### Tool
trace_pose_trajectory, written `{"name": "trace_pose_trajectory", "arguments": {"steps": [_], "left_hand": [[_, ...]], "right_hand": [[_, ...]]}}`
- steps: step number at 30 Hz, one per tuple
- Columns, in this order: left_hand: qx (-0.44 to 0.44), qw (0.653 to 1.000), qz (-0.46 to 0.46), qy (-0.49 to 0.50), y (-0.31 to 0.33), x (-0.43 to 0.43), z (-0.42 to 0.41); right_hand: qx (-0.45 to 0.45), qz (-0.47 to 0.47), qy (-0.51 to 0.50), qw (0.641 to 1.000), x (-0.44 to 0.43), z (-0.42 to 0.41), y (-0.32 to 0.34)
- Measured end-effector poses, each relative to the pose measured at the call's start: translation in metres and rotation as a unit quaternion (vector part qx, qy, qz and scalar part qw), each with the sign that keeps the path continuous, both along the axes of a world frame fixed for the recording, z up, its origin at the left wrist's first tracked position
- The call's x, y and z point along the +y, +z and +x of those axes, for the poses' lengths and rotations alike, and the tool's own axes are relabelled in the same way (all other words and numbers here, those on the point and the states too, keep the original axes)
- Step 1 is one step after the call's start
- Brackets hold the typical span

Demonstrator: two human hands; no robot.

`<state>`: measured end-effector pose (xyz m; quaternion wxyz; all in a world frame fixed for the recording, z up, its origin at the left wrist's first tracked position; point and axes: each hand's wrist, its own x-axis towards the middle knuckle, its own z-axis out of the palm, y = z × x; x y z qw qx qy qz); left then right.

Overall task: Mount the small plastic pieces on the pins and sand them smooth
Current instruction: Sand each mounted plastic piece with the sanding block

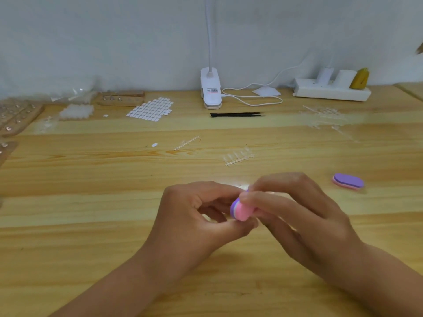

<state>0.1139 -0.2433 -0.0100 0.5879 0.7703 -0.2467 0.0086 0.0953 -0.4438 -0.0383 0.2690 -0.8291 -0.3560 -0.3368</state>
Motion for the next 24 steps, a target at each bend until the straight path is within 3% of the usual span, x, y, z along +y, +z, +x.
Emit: {"name": "trace_pose_trajectory", "arguments": {"steps": [4,9,13,15,19,24], "left_hand": [[0.026,0.999,-0.031,0.025,-0.002,0.001,0.003],[-0.011,1.000,-0.012,-0.003,-0.002,0.000,0.000],[0.002,0.999,-0.030,0.029,-0.003,-0.001,0.001],[-0.003,0.999,-0.020,0.030,-0.002,-0.001,0.002],[-0.040,0.998,0.022,0.041,-0.002,-0.003,-0.001],[-0.074,0.996,0.021,0.051,0.000,-0.003,-0.001]], "right_hand": [[0.018,0.022,-0.049,0.998,-0.011,0.007,0.004],[0.000,0.032,-0.016,0.999,0.000,0.003,0.000],[0.016,0.049,-0.071,0.996,-0.011,0.009,0.004],[0.010,0.061,-0.048,0.997,-0.005,0.005,0.004],[0.015,0.000,-0.027,1.000,-0.005,0.005,-0.002],[0.020,0.036,-0.030,0.999,-0.005,0.006,0.002]]}}
